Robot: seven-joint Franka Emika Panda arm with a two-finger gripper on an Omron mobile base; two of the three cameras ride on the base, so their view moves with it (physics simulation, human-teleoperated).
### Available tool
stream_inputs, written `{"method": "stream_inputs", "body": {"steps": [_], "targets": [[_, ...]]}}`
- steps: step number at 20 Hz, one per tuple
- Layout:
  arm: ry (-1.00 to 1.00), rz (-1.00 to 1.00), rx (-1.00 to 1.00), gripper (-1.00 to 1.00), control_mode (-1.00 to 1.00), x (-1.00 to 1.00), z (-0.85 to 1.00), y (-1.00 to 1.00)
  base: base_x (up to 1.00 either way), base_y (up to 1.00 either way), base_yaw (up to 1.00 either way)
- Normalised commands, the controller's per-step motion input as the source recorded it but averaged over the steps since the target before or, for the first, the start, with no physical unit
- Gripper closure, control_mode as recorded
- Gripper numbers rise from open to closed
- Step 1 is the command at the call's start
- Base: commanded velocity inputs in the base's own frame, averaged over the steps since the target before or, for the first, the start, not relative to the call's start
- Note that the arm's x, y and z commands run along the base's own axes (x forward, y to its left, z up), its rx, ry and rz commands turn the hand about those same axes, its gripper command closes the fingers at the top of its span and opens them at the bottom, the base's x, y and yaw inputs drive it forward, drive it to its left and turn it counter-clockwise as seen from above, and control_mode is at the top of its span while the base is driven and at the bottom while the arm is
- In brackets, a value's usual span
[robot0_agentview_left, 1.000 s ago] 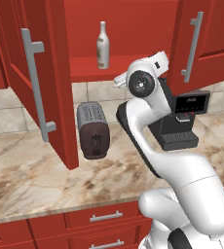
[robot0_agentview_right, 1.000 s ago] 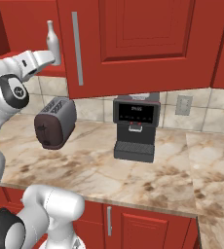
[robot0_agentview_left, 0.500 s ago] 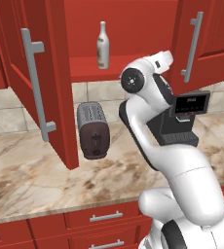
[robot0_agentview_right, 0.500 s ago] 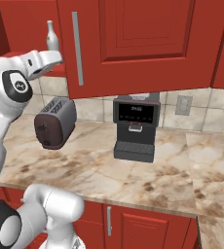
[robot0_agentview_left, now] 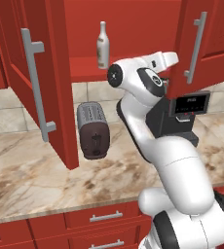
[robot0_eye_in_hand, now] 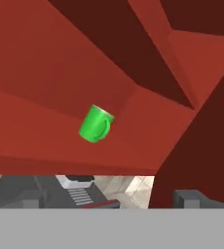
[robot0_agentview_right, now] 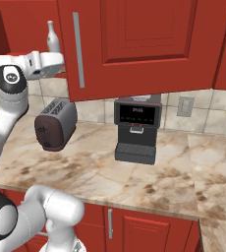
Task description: Open the cabinet directly in front. Then move the liquor and the mug to the dining counter with the jar on it.
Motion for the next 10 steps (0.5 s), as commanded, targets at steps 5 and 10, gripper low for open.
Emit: {"method": "stream_inputs", "body": {"steps": [5,10], "targets": [[0.00,-0.35,0.07,-1.00,-1.00,-0.59,0.00,-0.79,0.00,0.00,0.00],[0.00,-0.35,0.12,-1.00,-1.00,-0.75,0.00,-0.98,0.00,0.00,0.00]]}}
